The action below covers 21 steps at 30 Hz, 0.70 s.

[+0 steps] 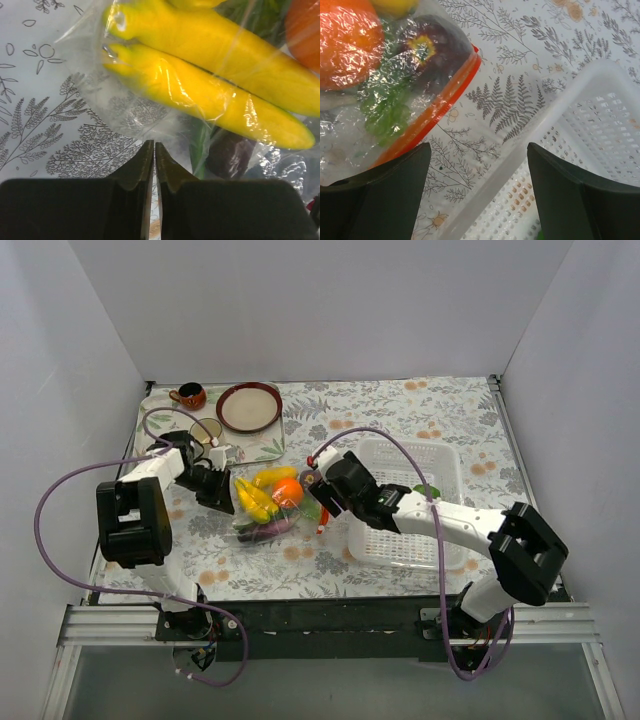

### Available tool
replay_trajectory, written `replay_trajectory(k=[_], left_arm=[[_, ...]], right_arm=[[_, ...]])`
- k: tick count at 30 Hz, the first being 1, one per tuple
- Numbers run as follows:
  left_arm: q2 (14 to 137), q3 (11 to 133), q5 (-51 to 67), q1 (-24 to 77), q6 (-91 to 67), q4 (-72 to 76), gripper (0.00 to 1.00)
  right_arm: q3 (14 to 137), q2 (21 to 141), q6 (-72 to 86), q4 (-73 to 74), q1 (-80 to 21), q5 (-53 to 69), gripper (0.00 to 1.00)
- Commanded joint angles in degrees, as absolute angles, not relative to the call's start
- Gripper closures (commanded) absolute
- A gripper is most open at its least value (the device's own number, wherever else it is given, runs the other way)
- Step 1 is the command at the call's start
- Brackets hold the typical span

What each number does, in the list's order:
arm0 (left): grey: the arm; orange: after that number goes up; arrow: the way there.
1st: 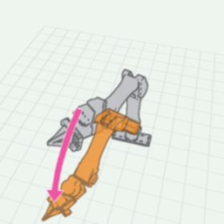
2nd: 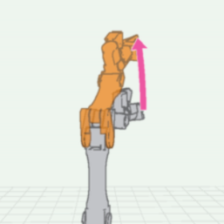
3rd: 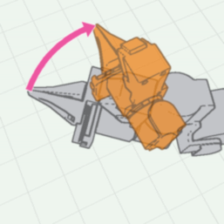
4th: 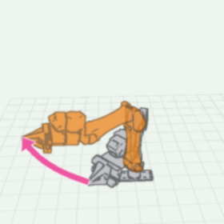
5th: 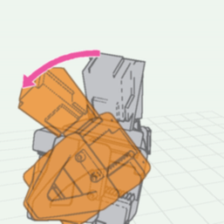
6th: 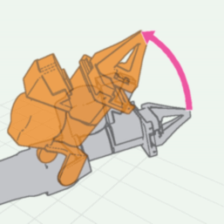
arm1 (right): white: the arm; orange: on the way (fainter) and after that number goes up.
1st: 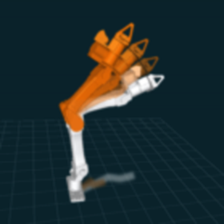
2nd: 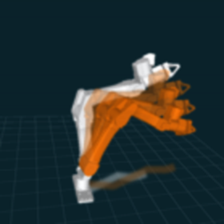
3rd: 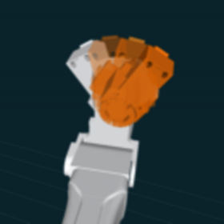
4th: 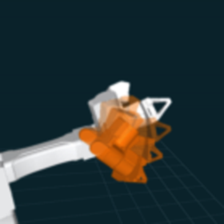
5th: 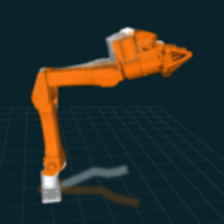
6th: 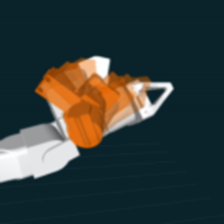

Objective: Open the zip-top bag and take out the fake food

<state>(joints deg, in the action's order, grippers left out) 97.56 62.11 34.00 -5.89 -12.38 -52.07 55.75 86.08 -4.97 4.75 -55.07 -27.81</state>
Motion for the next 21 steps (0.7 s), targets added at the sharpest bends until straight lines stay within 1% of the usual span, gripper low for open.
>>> replay_trajectory(k=[1, 9, 11, 14, 17, 18, 20, 21], left_arm=[[97.0, 62.2, 32.4, -5.9, -12.6, -47.6, 1.00], [96.2, 59.8, 22.1, -6.2, -10.1, -42.1, 1.00], [96.3, 59.4, 20.6, -6.6, -9.4, -41.1, 1.00], [96.7, 60.2, 19.5, -8.0, -8.6, -40.6, 1.00], [97.2, 62.8, 20.7, -9.8, -8.2, -41.7, 1.00], [97.4, 64.0, 22.0, -10.0, -8.4, -44.8, 0.96], [98.0, 67.5, 26.3, -10.1, -9.3, -48.9, 0.63], [97.9, 68.1, 30.8, -10.2, -10.4, -51.9, 0.39]], right_arm=[[59.4, 89.5, -6.1, 1.1, -55.3, -24.4, 0.15], [58.9, 90.5, -5.3, 1.4, -56.5, -22.3, 0.20], [58.4, 89.9, -5.2, 1.5, -56.6, -21.8, 0.23], [58.1, 89.7, -5.1, 1.4, -57.0, -20.5, 0.26], [58.7, 90.8, -5.1, 1.3, -58.1, -19.8, 0.26], [58.9, 91.6, -5.1, 1.3, -58.4, -19.8, 0.26], [59.4, 92.3, -5.2, 1.5, -59.0, -19.8, 0.25], [59.5, 92.5, -4.8, 1.4, -59.1, -19.8, 0.25]])
